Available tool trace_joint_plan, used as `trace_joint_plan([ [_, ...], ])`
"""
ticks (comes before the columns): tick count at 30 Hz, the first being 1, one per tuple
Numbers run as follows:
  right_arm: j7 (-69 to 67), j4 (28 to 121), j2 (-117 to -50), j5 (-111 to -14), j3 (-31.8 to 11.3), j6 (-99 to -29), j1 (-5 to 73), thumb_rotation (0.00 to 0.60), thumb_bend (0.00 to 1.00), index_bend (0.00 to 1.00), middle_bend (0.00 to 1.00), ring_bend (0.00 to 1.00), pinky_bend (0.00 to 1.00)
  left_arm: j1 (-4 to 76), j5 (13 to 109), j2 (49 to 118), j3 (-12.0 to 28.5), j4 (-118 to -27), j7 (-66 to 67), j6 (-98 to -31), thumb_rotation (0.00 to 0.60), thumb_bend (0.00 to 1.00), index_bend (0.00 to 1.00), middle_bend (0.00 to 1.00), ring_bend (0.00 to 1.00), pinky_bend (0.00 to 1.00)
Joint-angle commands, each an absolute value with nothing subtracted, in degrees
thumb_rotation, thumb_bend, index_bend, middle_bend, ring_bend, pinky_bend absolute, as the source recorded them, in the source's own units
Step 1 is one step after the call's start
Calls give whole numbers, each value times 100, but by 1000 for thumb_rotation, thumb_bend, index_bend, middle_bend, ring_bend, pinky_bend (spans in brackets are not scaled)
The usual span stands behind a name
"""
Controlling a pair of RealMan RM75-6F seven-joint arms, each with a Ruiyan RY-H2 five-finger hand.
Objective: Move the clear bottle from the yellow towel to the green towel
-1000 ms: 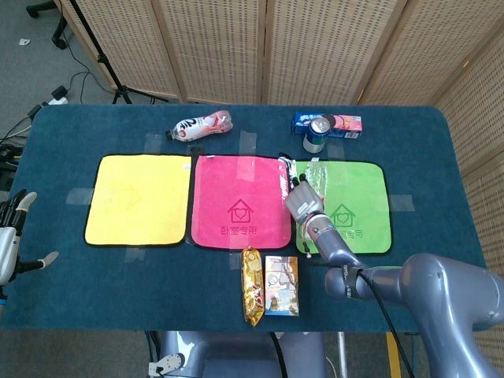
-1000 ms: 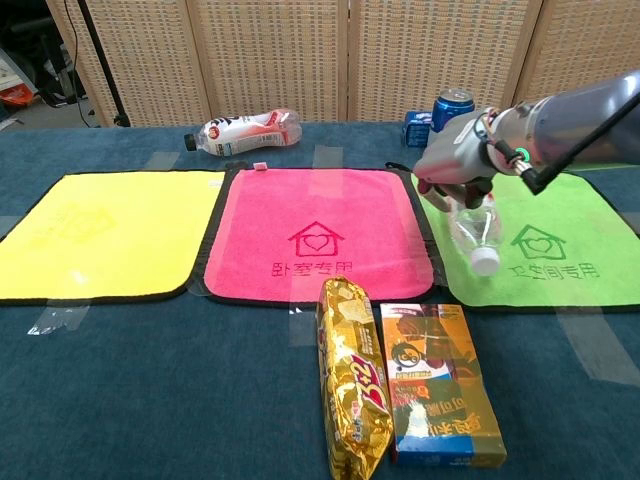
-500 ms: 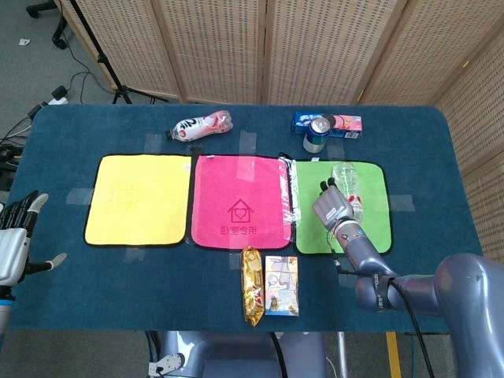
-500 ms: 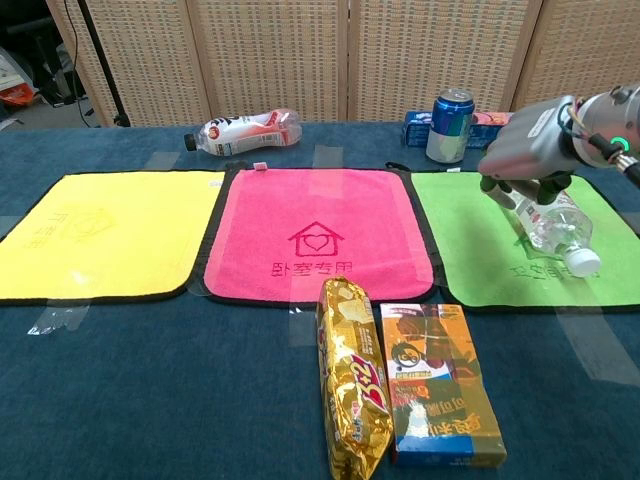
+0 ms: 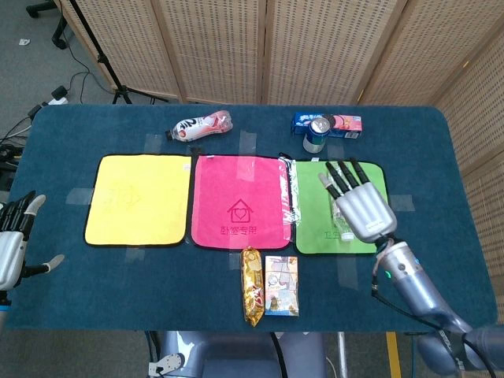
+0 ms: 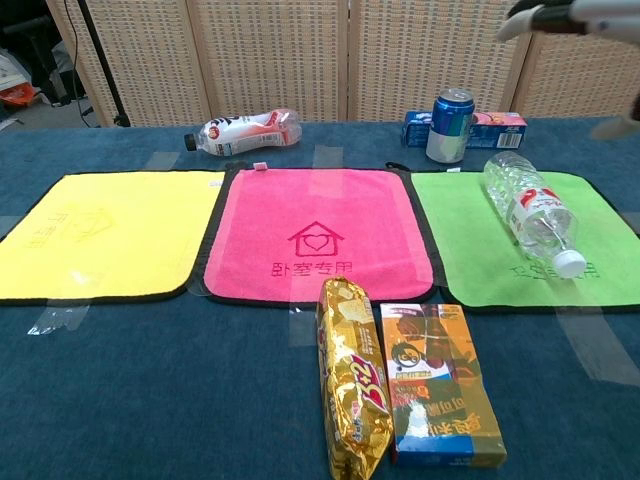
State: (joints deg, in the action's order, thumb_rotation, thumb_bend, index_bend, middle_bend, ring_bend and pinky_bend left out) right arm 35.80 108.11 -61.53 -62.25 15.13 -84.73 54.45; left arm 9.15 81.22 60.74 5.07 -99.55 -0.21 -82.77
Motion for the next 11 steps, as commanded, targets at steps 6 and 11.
trace_joint_plan([
  [6,911,9087,-6848,-7065,1531,-10114,2606,600,0,0,0,0,0,842,8333,6282,428,-9763,274,-8462,600,0,0,0,0,0],
  [11,474,8622,-7048,-7197,1397,-10109,2160,600,0,0,0,0,0,792,8409,6328,381,-9738,360,-8535,600,0,0,0,0,0],
])
